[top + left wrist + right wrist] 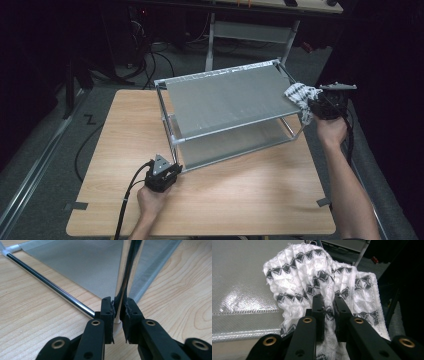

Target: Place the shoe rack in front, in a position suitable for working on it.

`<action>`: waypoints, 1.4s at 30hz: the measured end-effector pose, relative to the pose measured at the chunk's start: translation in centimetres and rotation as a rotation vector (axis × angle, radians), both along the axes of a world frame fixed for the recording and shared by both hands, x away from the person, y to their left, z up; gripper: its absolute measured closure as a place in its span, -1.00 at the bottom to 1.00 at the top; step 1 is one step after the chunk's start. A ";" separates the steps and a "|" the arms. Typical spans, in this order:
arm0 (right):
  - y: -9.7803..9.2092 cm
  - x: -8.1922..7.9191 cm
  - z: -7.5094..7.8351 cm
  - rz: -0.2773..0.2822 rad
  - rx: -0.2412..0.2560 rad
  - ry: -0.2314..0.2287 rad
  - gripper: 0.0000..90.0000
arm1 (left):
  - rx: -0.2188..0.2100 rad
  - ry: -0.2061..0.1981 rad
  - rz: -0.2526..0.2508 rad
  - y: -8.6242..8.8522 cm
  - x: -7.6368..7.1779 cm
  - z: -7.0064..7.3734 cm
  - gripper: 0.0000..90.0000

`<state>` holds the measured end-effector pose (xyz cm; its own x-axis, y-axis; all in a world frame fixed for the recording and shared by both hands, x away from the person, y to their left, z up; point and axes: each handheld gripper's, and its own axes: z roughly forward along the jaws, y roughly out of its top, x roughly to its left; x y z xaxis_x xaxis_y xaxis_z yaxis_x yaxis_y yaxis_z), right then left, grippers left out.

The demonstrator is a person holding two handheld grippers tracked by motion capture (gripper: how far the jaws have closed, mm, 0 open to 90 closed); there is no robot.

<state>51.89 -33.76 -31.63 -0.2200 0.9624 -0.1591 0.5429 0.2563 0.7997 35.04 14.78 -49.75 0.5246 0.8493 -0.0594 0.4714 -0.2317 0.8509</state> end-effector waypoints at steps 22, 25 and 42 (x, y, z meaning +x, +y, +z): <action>1.8 -2.5 -2.0 0.130 0.105 -0.137 0.82 | 0.024 0.010 -0.006 -0.2 0.2 0.2 0.78; 2.3 -2.8 -2.0 0.151 0.108 -0.140 0.82 | 0.022 0.011 -0.005 -0.2 0.2 0.2 0.78; 5.9 -4.4 -2.2 0.227 0.124 -0.141 0.82 | 0.026 0.019 0.008 -0.4 0.4 0.3 0.78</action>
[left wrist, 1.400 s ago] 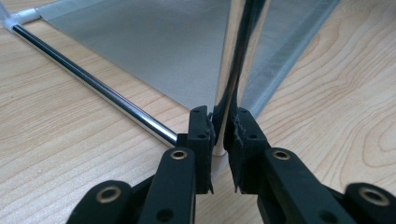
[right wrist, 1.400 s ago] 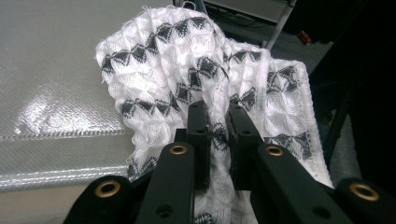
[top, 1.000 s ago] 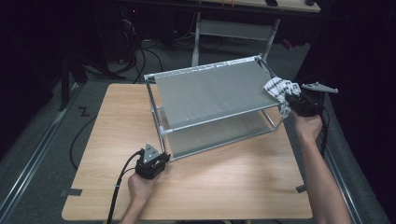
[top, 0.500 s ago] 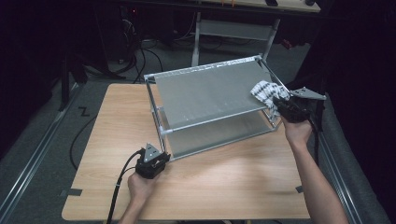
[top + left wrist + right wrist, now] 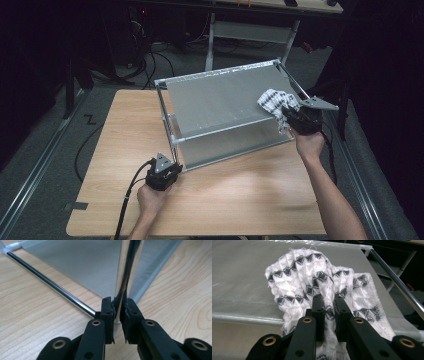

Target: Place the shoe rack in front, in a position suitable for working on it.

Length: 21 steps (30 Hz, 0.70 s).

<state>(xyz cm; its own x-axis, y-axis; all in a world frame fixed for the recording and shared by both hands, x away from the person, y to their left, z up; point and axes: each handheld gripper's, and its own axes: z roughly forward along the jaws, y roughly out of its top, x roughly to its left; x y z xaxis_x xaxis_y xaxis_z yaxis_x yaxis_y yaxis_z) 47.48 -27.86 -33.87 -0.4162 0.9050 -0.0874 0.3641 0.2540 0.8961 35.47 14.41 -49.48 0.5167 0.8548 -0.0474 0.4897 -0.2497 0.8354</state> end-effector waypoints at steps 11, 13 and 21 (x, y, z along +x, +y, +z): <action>2.1 -1.0 0.0 0.050 -0.002 0.001 0.82 | 0.018 0.013 -0.006 0.0 0.2 0.2 0.79; 2.3 -1.1 0.0 0.054 -0.002 0.002 0.82 | 0.022 0.016 -0.010 -0.1 0.3 0.3 0.79; 4.2 -1.8 0.1 0.119 -0.008 0.013 0.82 | 0.022 0.028 -0.001 -0.2 0.5 0.4 0.79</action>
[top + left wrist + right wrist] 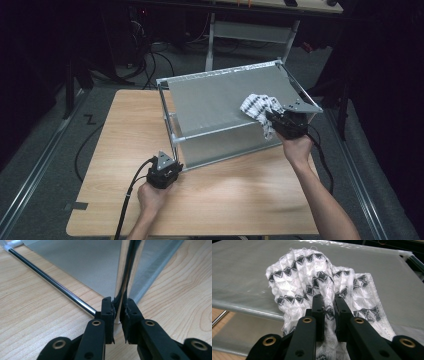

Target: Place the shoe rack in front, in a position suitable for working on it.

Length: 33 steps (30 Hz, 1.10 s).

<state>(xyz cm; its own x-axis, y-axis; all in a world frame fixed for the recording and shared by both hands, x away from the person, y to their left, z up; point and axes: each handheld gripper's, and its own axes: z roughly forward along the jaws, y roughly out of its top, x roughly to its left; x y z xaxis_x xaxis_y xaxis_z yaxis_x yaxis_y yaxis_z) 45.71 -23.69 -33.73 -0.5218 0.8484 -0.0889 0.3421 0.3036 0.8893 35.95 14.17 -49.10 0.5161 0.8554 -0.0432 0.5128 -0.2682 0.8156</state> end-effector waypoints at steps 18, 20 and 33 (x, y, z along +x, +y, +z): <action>4.0 -1.1 0.3 0.093 -0.034 0.000 0.81 | 0.000 0.008 0.000 -0.4 0.4 0.1 0.79; 4.5 -1.2 0.4 0.103 -0.046 0.002 0.81 | -0.001 0.010 -0.002 -0.4 0.4 0.1 0.78; 7.6 -2.0 0.5 0.180 -0.077 -0.002 0.81 | -0.001 0.006 -0.012 -0.6 0.6 0.1 0.78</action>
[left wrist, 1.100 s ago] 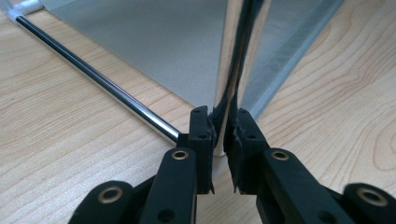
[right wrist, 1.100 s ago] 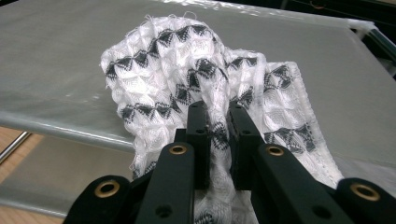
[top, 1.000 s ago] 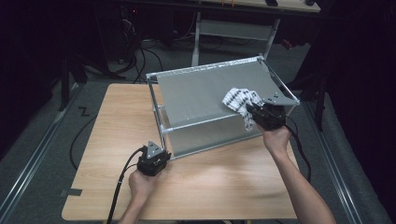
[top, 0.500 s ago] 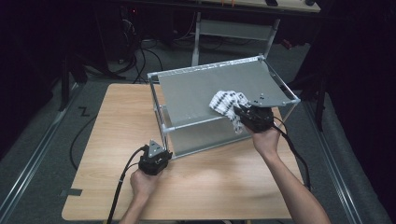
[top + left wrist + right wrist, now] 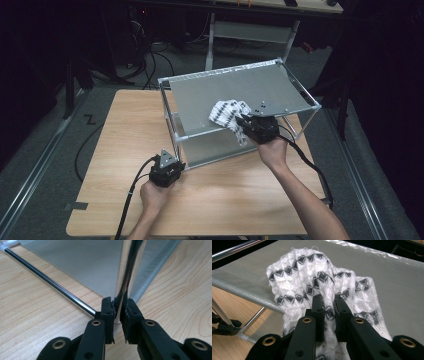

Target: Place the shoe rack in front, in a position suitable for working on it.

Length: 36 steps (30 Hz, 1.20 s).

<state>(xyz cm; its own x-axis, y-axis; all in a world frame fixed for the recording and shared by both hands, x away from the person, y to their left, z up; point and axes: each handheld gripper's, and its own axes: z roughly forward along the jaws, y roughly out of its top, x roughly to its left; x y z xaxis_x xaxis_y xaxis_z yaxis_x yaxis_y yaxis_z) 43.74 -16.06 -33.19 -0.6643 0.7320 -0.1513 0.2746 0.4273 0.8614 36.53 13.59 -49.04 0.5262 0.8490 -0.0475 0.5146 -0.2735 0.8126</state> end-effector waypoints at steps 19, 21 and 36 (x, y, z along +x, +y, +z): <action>4.1 -1.6 0.2 0.123 -0.017 0.005 0.81 | 0.032 0.011 -0.030 -0.7 0.7 0.3 0.79; 4.8 -1.8 0.2 0.139 -0.023 0.003 0.81 | 0.031 0.011 -0.032 -0.8 0.7 0.3 0.79; 8.2 -2.9 0.3 0.221 -0.037 -0.001 0.81 | 0.025 0.001 -0.038 -0.8 0.7 0.2 0.79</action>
